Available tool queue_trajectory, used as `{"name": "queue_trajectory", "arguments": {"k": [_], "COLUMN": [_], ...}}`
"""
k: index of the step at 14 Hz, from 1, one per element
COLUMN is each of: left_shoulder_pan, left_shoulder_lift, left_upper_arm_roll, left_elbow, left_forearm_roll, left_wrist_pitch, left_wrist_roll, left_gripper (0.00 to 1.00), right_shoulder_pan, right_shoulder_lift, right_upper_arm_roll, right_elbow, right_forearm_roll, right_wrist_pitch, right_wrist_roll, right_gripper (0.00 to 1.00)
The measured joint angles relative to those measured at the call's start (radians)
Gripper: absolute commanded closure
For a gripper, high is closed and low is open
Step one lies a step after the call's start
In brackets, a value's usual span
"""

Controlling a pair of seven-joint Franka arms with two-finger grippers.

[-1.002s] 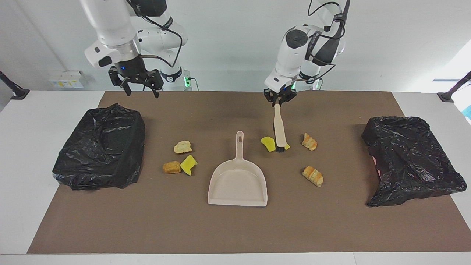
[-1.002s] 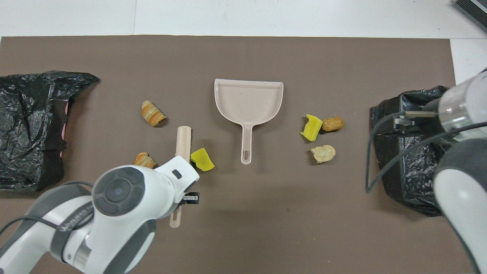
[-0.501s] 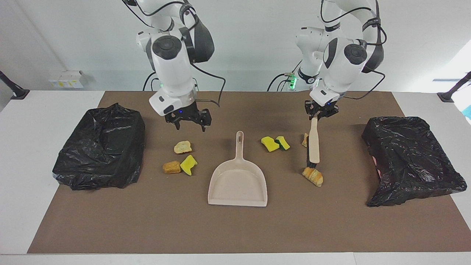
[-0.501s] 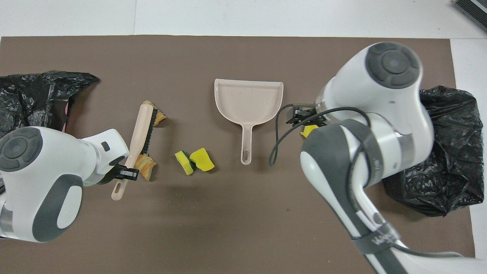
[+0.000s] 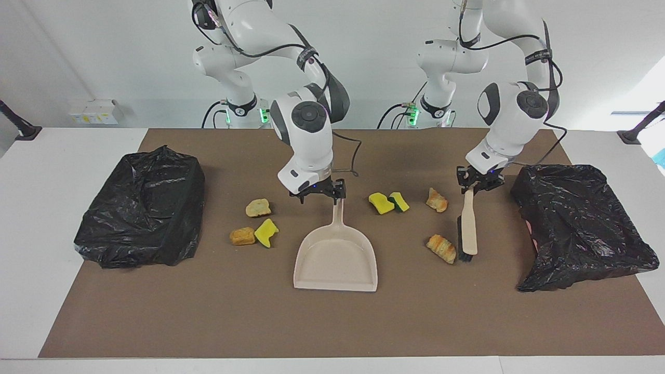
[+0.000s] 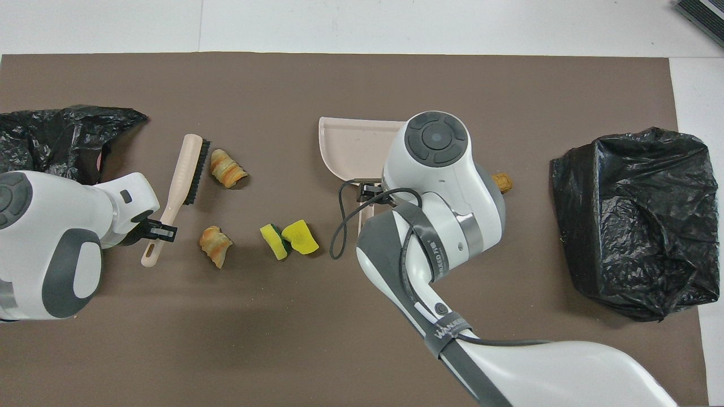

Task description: Sweep and dump trash in bin

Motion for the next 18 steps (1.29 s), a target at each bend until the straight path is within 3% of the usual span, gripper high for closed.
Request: {"name": "queue_trajectory", "arguments": {"k": [6,7,8,9,10,15,18], "left_shoulder_pan": [0.009,0.008,0.007,0.006,0.004,-0.006,-0.005], "left_shoulder_lift": [0.179,0.196,0.203,0.202,0.199,0.172,0.154], "left_upper_arm_roll": [-0.011,-0.015,-0.02,-0.026,-0.031,-0.037,-0.032], "left_elbow": [0.202,0.209,0.209,0.21,0.21,0.225,0.247], "left_forearm_roll": [0.077,0.078,0.078,0.079,0.079,0.075,0.075], "left_wrist_pitch": [-0.006,-0.007,-0.022,-0.057,-0.096,-0.305,-0.326], "left_wrist_roll": [0.081,0.137,0.187,0.24,0.301,0.543,0.551], "left_gripper": [1.0,1.0,1.0,1.0,1.0,1.0,1.0], "right_shoulder_pan": [0.023,0.023,0.023,0.023,0.023,0.023,0.022], "right_shoulder_lift": [0.036,0.04,0.046,0.051,0.055,0.057,0.057], "right_upper_arm_roll": [0.013,0.014,0.015,0.015,0.015,0.016,0.019], "right_elbow": [0.0,-0.002,-0.003,-0.005,-0.006,-0.007,-0.006], "right_forearm_roll": [0.013,0.015,0.016,0.016,0.016,0.039,0.047], "right_wrist_pitch": [0.062,0.07,0.073,0.075,0.076,0.076,0.076], "right_wrist_roll": [-0.002,-0.003,-0.006,-0.009,-0.015,-0.028,-0.209], "right_gripper": [0.0,0.09,0.24,0.48,0.96,1.0,1.0]}}
